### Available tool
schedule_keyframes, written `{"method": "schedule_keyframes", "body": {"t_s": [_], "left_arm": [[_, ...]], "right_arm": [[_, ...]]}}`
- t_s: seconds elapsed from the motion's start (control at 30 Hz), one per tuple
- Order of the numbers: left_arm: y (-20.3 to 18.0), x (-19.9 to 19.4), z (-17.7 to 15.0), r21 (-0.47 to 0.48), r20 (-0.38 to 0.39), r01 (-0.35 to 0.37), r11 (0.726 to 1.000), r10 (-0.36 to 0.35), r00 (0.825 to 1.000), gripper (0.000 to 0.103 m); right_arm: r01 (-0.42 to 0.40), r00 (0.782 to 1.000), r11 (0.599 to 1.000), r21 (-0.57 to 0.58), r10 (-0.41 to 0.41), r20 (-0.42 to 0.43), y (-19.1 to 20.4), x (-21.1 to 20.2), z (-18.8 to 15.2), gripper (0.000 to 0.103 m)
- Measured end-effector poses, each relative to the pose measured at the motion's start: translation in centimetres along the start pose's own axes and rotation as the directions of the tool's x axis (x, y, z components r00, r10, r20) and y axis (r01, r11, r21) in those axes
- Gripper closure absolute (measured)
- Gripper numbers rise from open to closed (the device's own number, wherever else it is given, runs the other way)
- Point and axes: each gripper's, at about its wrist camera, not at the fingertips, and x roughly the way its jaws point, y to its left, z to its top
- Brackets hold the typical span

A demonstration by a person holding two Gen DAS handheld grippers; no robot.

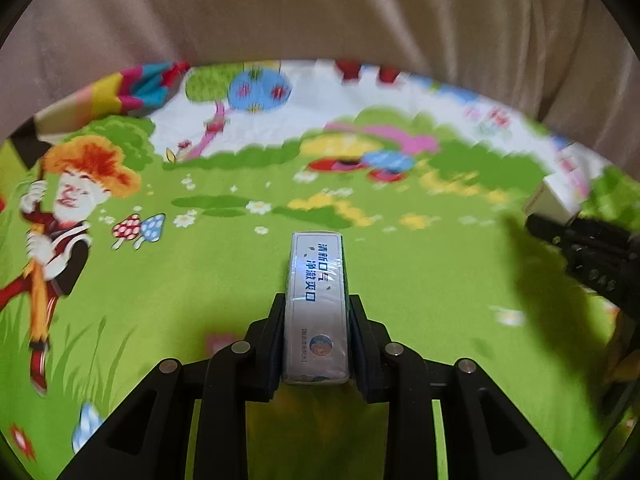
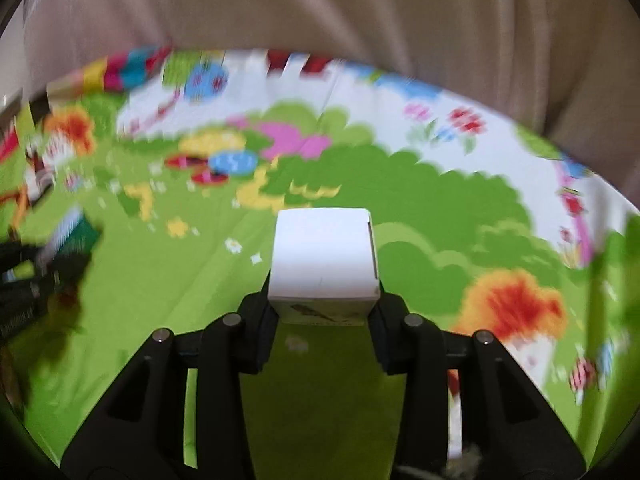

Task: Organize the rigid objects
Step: 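Carry the toothpaste box with the left gripper while the right carries the white cube to the storage box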

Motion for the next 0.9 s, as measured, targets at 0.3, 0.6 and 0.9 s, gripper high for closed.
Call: {"method": "schedule_keyframes", "body": {"t_s": [0.3, 0.6, 0.9], "left_arm": [[-1.9, -18.1, -2.7, -0.046, 0.463, 0.005, 0.999, 0.017, 0.886, 0.073], [-1.8, -31.1, -5.3, -0.029, 0.693, 0.056, 0.998, -0.02, 0.72, 0.073], [-0.8, -34.4, -8.7, 0.002, 0.69, 0.039, 0.999, -0.03, 0.723, 0.073]], "right_arm": [[0.128, 0.859, 0.987, 0.1, -0.16, 0.487, 4.1, -20.8, -6.3, 0.059], [0.219, 0.617, 0.975, 0.018, -0.153, 0.772, 8.9, -36.7, -9.4, 0.059], [0.196, 0.606, 0.979, -0.049, -0.082, 0.791, 12.3, -38.9, -10.1, 0.059]]}}
